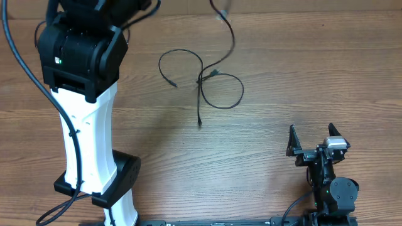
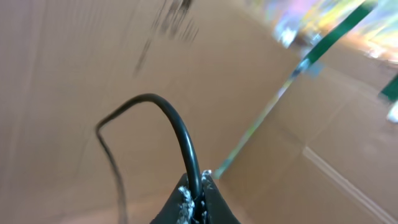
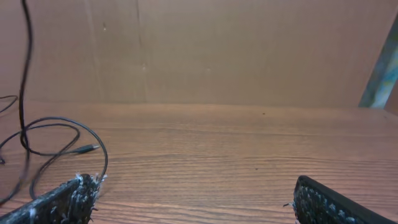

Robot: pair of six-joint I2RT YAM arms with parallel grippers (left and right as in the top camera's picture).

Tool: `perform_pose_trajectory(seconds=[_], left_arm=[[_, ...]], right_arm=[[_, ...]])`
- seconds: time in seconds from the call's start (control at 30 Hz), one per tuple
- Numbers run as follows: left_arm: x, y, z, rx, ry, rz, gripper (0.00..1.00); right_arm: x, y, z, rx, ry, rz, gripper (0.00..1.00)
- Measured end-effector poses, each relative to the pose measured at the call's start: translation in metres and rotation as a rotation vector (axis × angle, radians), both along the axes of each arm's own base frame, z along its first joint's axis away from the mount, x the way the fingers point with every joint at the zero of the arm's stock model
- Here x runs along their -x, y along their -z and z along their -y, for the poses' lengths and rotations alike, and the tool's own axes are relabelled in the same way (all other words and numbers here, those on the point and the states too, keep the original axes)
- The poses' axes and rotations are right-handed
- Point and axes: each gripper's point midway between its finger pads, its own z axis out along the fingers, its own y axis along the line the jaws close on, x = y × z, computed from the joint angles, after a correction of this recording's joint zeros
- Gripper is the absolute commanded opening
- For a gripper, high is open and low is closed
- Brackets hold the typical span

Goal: Untangle cables

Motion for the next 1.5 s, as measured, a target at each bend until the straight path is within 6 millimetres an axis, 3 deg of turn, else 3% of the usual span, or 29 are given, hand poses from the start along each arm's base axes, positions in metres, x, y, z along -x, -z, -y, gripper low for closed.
perform_pose_trajectory(seconds=[0.1,0.2,0.3,0.37,0.43,0.57,0.73,0.83,0.93,1.13,1.2,1.27,1.37,1.5], left_arm=[[0.008,-0.018,-0.004,0.049,-0.002,0.038,0.04],[0.015,-0.024,-0.016,0.063,-0.057,0.031,0.04],[0.014,-0.023,-0.043,0.063,-0.205,0.009,0.04],[0.009,-0.019,-0.073,0.058,-0.355,-0.012,0.04],[0.003,-0.010,-0.103,0.044,-0.493,-0.048,0.04],[-0.002,0.028,-0.156,-0.039,-0.711,-0.180,0.04],[0.012,0.085,-0.182,-0.193,-0.805,-0.387,0.04],[0.023,0.117,-0.181,-0.260,-0.782,-0.513,0.04],[0.033,0.149,-0.164,-0.303,-0.669,-0.648,0.04],[0.030,0.201,-0.083,-0.336,-0.222,-0.822,0.04],[0.031,0.220,-0.064,-0.357,-0.140,-0.879,0.04],[0.031,0.250,-0.042,-0.411,-0.061,-0.961,0.04],[0.032,0.286,-0.033,-0.508,-0.057,-1.040,0.04],[0.017,0.311,-0.049,-0.631,-0.213,-1.039,0.06]], right_arm=[[0.000,0.000,0.000,0.000,0.000,0.000,1.00],[0.000,0.000,0.000,0.000,0.000,0.000,1.00],[0.000,0.000,0.000,0.000,0.000,0.000,1.00],[0.000,0.000,0.000,0.000,0.000,0.000,1.00],[0.000,0.000,0.000,0.000,0.000,0.000,1.00],[0.000,0.000,0.000,0.000,0.000,0.000,1.00],[0.000,0.000,0.000,0.000,0.000,0.000,1.00],[0.000,0.000,0.000,0.000,0.000,0.000,1.00],[0.000,0.000,0.000,0.000,0.000,0.000,1.00],[0.000,0.000,0.000,0.000,0.000,0.000,1.00],[0.000,0.000,0.000,0.000,0.000,0.000,1.00],[0.000,0.000,0.000,0.000,0.000,0.000,1.00],[0.000,0.000,0.000,-0.001,0.000,0.000,1.00],[0.000,0.000,0.000,0.000,0.000,0.000,1.00]])
